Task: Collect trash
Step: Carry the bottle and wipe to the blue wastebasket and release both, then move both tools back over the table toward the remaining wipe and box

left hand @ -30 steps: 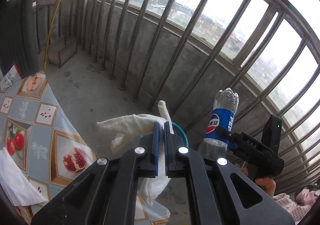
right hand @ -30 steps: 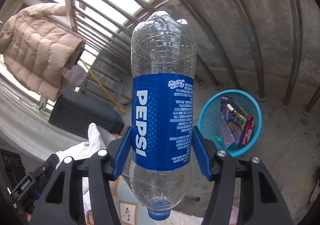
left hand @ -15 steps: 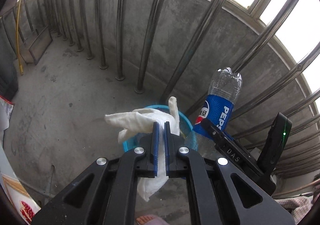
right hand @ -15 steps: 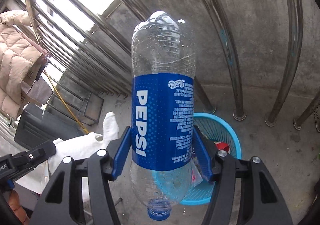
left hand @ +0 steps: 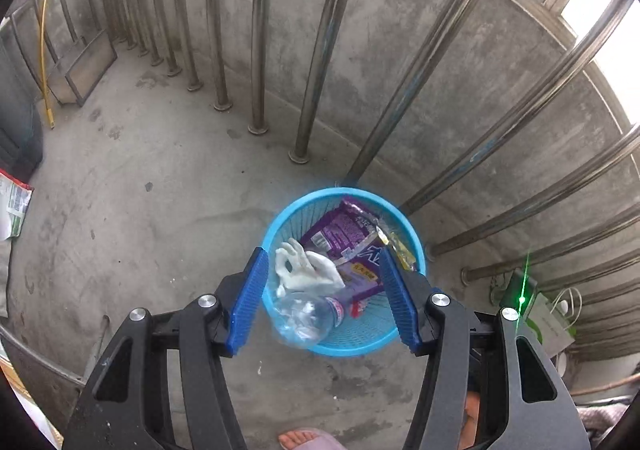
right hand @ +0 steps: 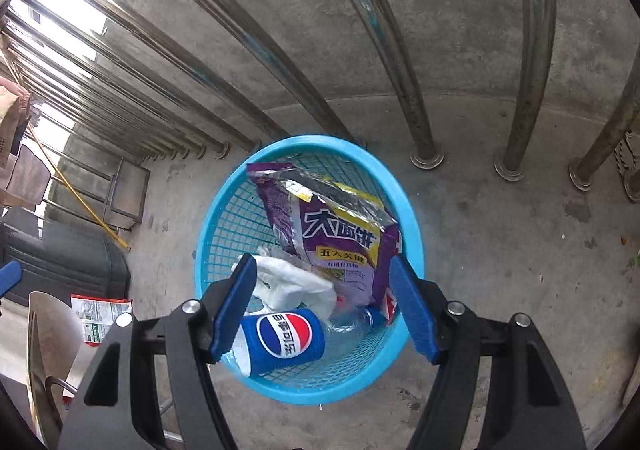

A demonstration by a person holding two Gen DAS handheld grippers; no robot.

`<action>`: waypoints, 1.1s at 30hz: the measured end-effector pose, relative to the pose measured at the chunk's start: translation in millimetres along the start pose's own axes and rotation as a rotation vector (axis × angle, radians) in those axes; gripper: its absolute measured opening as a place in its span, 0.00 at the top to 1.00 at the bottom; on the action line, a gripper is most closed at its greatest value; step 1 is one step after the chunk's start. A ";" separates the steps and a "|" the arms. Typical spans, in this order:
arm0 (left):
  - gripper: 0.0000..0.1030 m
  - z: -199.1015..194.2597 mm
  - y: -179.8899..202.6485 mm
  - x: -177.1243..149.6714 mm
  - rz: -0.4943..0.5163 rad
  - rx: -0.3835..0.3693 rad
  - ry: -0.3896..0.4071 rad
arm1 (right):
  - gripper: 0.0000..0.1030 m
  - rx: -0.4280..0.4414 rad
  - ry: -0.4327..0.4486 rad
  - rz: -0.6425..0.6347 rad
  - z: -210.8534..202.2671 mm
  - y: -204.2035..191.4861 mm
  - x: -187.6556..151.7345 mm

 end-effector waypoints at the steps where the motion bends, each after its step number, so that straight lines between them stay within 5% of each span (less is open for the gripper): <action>1: 0.47 -10.0 -1.2 0.3 0.007 0.008 0.020 | 0.35 0.001 0.002 0.000 -2.8 -1.3 -1.1; 9: 0.46 -104.2 -24.4 -6.2 -0.051 0.043 0.195 | 0.35 0.070 0.061 -0.055 -52.0 -37.8 2.7; 16: 0.33 -199.4 -61.3 -33.1 -0.158 0.132 0.385 | 0.29 0.174 0.129 -0.283 -127.2 -130.7 -7.6; 23: 0.09 -269.9 -108.6 -82.4 -0.318 0.193 0.504 | 0.18 0.253 0.135 -0.580 -195.3 -234.6 -53.1; 33: 0.08 -346.0 -181.2 -156.4 -0.524 0.258 0.582 | 0.05 0.328 0.094 -0.855 -250.7 -352.3 -151.6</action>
Point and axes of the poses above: each gripper's, at about its wrist camera, not at the fingertips, and z roughly the way its jaws point, y to its right, x to its top, the point moved 8 cm from there along z, roughly the way its jaws point, and after that the axes turned 1 degree about y, right-handed, at the moved point
